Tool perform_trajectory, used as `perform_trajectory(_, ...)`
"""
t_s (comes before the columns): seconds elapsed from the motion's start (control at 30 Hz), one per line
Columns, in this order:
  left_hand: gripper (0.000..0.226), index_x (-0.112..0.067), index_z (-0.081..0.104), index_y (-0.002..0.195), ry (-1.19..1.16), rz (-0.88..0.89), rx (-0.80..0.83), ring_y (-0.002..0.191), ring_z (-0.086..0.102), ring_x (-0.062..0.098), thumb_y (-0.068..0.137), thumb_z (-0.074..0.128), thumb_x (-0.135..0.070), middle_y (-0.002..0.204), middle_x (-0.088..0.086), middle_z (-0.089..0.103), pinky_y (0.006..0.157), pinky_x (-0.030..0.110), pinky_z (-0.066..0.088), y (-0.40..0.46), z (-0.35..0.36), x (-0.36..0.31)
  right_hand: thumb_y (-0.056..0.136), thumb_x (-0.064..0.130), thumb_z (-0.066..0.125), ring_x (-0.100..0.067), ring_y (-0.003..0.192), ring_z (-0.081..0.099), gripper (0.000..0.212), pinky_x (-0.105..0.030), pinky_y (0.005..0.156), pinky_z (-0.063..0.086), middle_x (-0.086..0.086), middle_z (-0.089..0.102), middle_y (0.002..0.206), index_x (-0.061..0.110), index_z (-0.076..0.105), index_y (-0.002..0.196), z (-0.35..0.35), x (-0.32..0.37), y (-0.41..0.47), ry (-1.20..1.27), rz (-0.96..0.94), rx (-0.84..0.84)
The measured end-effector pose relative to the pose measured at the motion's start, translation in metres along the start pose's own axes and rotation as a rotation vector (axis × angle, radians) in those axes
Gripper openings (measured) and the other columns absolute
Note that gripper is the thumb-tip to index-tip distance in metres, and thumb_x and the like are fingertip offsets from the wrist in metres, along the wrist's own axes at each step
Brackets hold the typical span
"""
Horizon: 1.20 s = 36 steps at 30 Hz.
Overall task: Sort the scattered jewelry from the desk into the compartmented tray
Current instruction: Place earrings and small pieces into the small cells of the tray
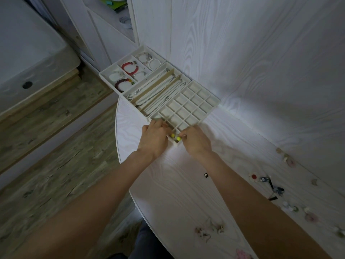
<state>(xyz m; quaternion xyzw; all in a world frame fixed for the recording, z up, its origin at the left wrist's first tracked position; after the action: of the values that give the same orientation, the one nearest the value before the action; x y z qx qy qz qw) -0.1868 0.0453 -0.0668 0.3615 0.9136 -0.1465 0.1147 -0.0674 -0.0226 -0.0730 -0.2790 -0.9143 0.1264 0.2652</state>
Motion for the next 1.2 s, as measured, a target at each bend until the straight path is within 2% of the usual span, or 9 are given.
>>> perform_trajectory(0.3, 0.036, -0.02, 0.06, 0.119, 0.054, 0.063, -0.014, 0.116, 0.044, 0.024, 0.09, 0.044, -0.008, 0.127, 0.004, 0.051, 0.093, 0.033, 0.032, -0.008, 0.001, -0.039, 0.099, 0.006, 0.034, -0.024, 0.121, 0.051, 0.037, -0.036, 0.099, 0.044, -0.009, 0.051, 0.135, 0.01, 0.059, 0.125, -0.032, -0.031, -0.04, 0.171, 0.049, -0.055)
perform_trajectory(0.4, 0.039, -0.019, 0.054, 0.128, 0.11, 0.104, 0.036, 0.12, 0.045, 0.025, 0.093, 0.041, -0.011, 0.132, 0.005, 0.05, 0.097, 0.035, 0.033, -0.01, 0.006, -0.07, 0.096, -0.005, 0.033, -0.027, 0.122, 0.052, 0.039, -0.037, 0.105, 0.04, -0.014, 0.053, 0.134, 0.001, 0.057, 0.126, -0.035, -0.064, -0.06, 0.212, 0.097, -0.068)
perform_trajectory(0.53, 0.04, -0.017, 0.052, 0.13, 0.133, 0.205, 0.116, 0.116, 0.048, 0.025, 0.094, 0.037, -0.01, 0.127, 0.007, 0.052, 0.093, 0.035, 0.036, -0.015, 0.021, -0.12, 0.098, -0.003, 0.031, -0.021, 0.129, 0.045, 0.043, -0.024, 0.106, 0.031, -0.01, 0.047, 0.141, 0.009, 0.052, 0.134, -0.037, -0.113, -0.094, 0.253, 0.166, -0.116)
perform_trajectory(0.67, 0.048, -0.018, 0.047, 0.137, 0.114, 0.319, 0.227, 0.121, 0.047, 0.024, 0.093, 0.035, 0.0, 0.137, 0.006, 0.048, 0.099, 0.033, 0.036, -0.024, 0.045, -0.169, 0.098, -0.003, 0.03, -0.021, 0.136, 0.035, 0.048, -0.023, 0.109, 0.023, -0.008, 0.035, 0.15, 0.011, 0.039, 0.143, -0.037, -0.16, -0.127, 0.234, 0.186, -0.078)
perform_trajectory(0.73, 0.056, -0.018, 0.039, 0.142, 0.098, 0.429, 0.279, 0.131, 0.041, 0.022, 0.091, 0.039, 0.004, 0.146, 0.005, 0.04, 0.106, 0.031, 0.033, -0.03, 0.059, -0.194, 0.099, 0.0, 0.03, -0.02, 0.138, 0.031, 0.047, -0.024, 0.111, 0.018, -0.008, 0.031, 0.152, 0.01, 0.033, 0.145, -0.037, -0.184, -0.144, 0.225, 0.2, -0.063)
perform_trajectory(0.9, 0.065, -0.014, 0.015, 0.15, 0.194, 0.642, 0.379, 0.146, 0.005, 0.014, 0.091, 0.032, 0.008, 0.158, 0.0, 0.009, 0.116, 0.03, 0.014, -0.041, 0.098, -0.225, 0.094, -0.003, 0.037, -0.027, 0.134, 0.036, 0.049, -0.036, 0.111, 0.03, -0.011, 0.037, 0.147, 0.008, 0.037, 0.142, -0.028, -0.229, -0.178, 0.208, 0.225, -0.049)
perform_trajectory(1.0, 0.063, -0.016, 0.009, 0.151, 0.255, 0.642, 0.364, 0.146, -0.001, 0.012, 0.094, 0.028, 0.004, 0.159, -0.003, 0.002, 0.118, 0.03, 0.005, -0.046, 0.112, -0.222, 0.096, -0.004, 0.033, -0.02, 0.142, 0.024, 0.054, -0.028, 0.115, 0.018, -0.004, 0.024, 0.154, 0.01, 0.026, 0.147, -0.021, -0.243, -0.186, 0.163, 0.207, -0.068)
perform_trajectory(1.1, 0.054, -0.016, 0.021, 0.149, 0.259, 0.612, 0.26, 0.145, 0.01, 0.011, 0.097, 0.029, -0.003, 0.157, -0.003, 0.016, 0.116, 0.029, 0.007, -0.046, 0.117, -0.223, 0.095, -0.004, 0.034, -0.021, 0.136, 0.032, 0.049, -0.026, 0.11, 0.024, -0.006, 0.036, 0.148, 0.01, 0.037, 0.142, -0.02, -0.246, -0.186, 0.186, 0.19, -0.171)
perform_trajectory(1.2, 0.042, -0.014, 0.049, 0.131, 0.298, 0.601, 0.178, 0.127, 0.043, 0.016, 0.093, 0.037, -0.001, 0.138, -0.002, 0.047, 0.105, 0.025, 0.025, -0.039, 0.12, -0.228, 0.092, -0.007, 0.04, -0.025, 0.12, 0.043, 0.043, -0.029, 0.095, 0.035, -0.01, 0.052, 0.132, 0.009, 0.054, 0.13, -0.022, -0.249, -0.181, 0.172, 0.181, -0.261)
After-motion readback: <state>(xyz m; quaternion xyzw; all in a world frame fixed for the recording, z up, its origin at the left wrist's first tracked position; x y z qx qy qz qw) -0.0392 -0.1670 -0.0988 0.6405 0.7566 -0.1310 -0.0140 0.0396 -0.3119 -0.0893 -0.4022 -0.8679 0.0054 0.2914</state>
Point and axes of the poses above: each hand's wrist, its own y-axis towards the middle knuckle, its own z-axis out of the palm, x = y × z, the point moved 1 cm from there along y, towards the middle knuckle
